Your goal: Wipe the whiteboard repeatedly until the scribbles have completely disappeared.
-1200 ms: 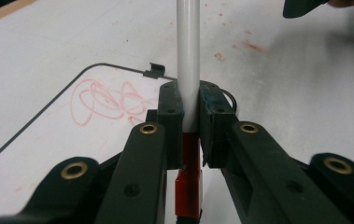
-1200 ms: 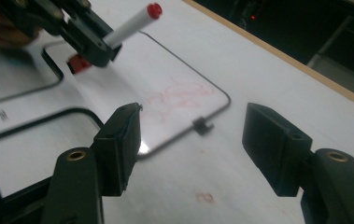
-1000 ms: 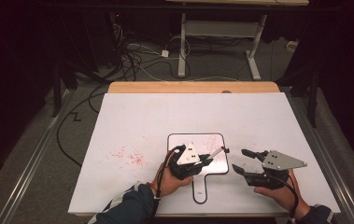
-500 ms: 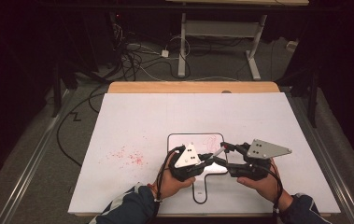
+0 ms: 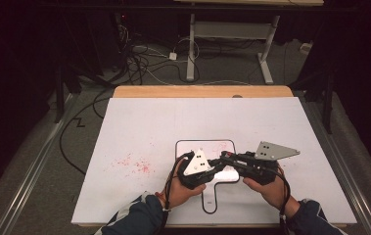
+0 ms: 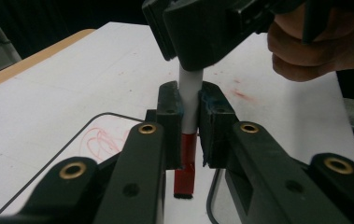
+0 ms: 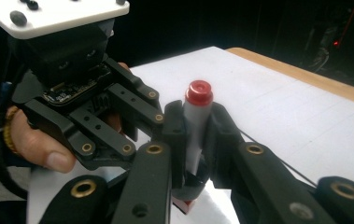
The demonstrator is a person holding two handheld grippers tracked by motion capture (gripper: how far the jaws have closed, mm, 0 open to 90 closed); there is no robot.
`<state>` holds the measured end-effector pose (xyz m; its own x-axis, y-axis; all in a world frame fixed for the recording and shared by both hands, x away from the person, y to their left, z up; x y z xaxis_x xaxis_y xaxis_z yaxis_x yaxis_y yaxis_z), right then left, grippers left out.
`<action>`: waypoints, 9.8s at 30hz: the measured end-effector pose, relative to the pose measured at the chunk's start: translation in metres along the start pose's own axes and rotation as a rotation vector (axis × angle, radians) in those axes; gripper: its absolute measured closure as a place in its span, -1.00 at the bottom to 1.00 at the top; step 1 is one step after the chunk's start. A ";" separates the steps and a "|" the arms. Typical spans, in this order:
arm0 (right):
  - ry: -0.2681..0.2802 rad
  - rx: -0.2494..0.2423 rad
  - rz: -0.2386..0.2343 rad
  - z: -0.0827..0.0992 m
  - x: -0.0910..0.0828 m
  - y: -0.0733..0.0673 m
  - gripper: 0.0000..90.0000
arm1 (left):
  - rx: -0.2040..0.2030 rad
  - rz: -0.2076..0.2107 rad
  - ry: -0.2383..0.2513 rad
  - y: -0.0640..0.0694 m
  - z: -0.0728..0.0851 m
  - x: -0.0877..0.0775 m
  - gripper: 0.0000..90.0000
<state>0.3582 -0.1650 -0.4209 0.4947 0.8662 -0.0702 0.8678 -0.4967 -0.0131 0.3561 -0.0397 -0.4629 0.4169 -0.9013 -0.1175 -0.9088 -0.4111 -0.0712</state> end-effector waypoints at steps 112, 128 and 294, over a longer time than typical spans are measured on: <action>-0.197 -0.081 0.195 0.029 0.018 0.044 0.80 | -0.012 -0.374 -0.227 -0.042 0.057 -0.157 -0.51; -0.236 -0.136 0.134 0.028 0.016 0.021 0.80 | -0.007 -0.371 -0.230 -0.041 0.057 -0.157 -0.52; -0.351 -0.190 0.231 0.019 0.053 0.081 0.80 | -0.016 -0.332 -0.226 -0.038 0.057 -0.156 -0.51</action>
<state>0.4540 -0.1605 -0.4445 0.6588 0.6469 -0.3840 0.7461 -0.6272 0.2235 0.3263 0.1244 -0.4986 0.6794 -0.6668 -0.3062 -0.7233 -0.6788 -0.1266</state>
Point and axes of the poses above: each handheld gripper's, and its own axes: x roughly forward along the jaws, z roughly out of its underside, y roughly to its right, the point moved 6 cm from there along x, roughly forward along the jaws, and after that the axes turned 15 degrees about y, right-handed, at the moved point
